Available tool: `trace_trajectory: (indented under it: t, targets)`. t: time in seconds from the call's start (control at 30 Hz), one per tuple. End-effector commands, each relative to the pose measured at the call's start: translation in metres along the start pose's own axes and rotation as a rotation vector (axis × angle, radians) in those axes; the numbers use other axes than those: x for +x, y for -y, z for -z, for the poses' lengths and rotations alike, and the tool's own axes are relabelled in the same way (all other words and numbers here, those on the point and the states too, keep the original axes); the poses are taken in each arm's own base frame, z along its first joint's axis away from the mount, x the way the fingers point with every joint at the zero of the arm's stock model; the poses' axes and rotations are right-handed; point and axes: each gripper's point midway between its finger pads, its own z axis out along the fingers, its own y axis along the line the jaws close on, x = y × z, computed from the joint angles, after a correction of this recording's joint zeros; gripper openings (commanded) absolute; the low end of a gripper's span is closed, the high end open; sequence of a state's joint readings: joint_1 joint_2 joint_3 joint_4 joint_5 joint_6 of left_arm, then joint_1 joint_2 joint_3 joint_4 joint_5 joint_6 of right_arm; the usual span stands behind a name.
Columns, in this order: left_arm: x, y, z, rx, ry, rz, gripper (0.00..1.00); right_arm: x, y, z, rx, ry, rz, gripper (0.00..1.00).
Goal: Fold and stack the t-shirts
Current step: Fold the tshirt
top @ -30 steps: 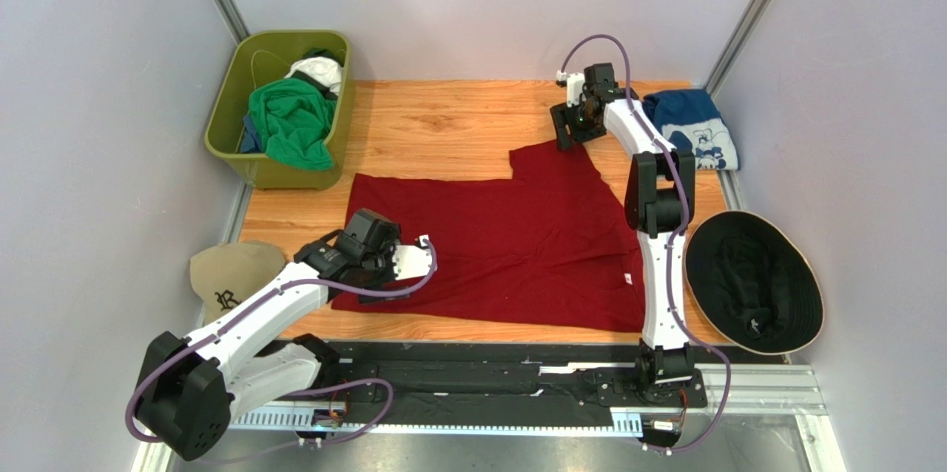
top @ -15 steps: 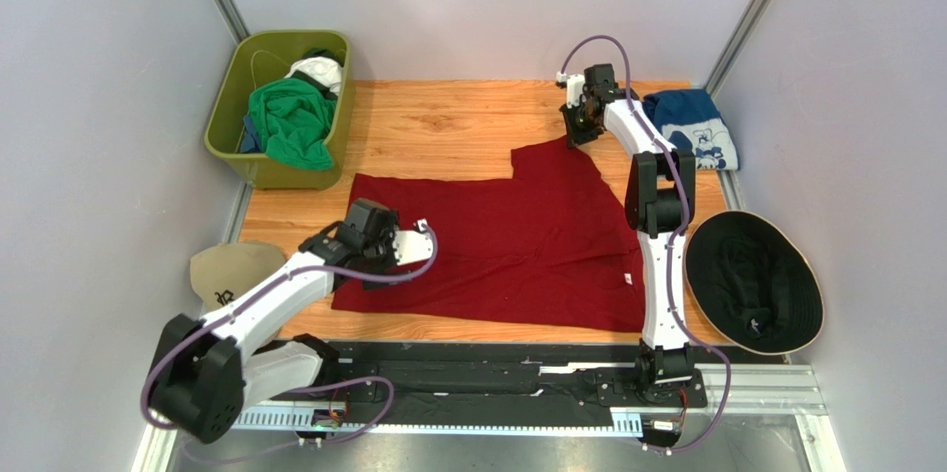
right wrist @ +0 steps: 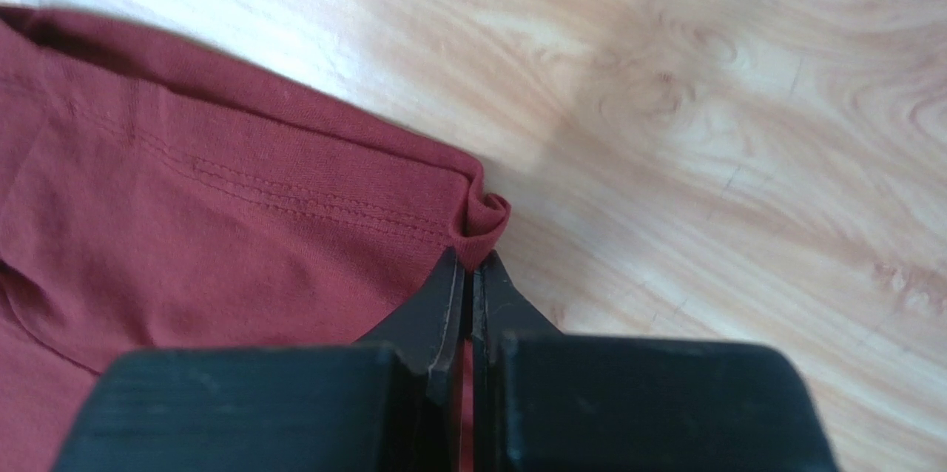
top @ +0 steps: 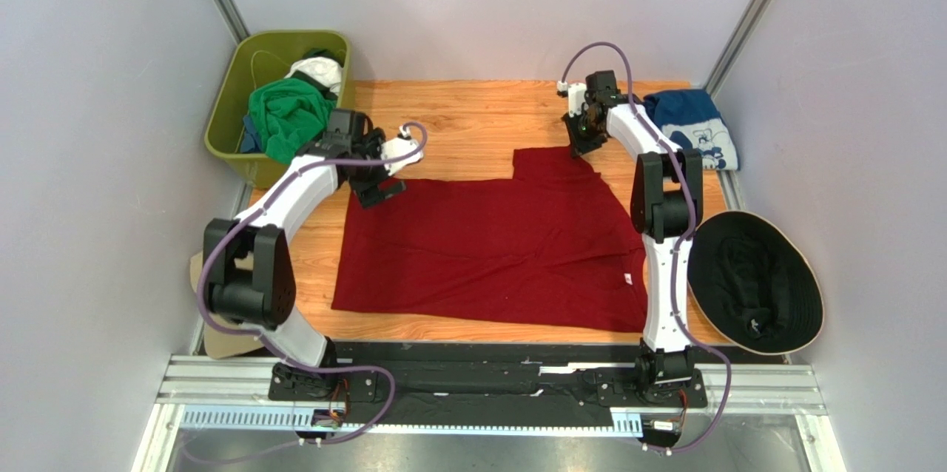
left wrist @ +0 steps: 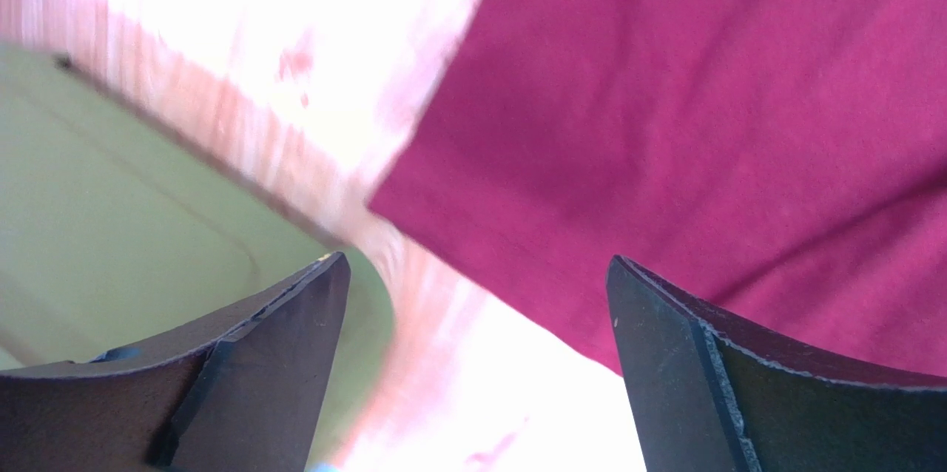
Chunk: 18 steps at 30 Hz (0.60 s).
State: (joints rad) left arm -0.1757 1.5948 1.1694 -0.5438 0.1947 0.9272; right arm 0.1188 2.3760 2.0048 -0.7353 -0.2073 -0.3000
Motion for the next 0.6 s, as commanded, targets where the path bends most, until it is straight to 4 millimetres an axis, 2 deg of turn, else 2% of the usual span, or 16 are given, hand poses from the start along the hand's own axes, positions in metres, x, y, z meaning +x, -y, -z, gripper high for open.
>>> trace_trajectory:
  t: [0.0, 0.03, 0.17, 0.3, 0.57]
  targets:
    - [-0.012, -0.001, -0.008, 0.134, 0.022, -0.034, 0.94, 0.008, 0.005, 0.018, 0.036, -0.025, 0.028, 0.00]
    - [-0.016, -0.009, -0.016, 0.147, 0.020, -0.046, 0.93, 0.014, 0.004, 0.017, 0.037, -0.039, 0.029, 0.00]
    - [-0.018, -0.020, -0.033, 0.186, -0.003, -0.051, 0.92, 0.014, 0.007, 0.028, 0.067, -0.024, 0.044, 0.00]
    - [-0.010, -0.028, -0.048, 0.217, -0.068, -0.062, 0.92, 0.012, 0.015, 0.033, 0.105, -0.020, 0.058, 0.00]
    - [-0.002, -0.048, -0.064, 0.242, -0.130, -0.101, 0.91, 0.010, 0.019, 0.035, 0.122, -0.019, 0.074, 0.00]
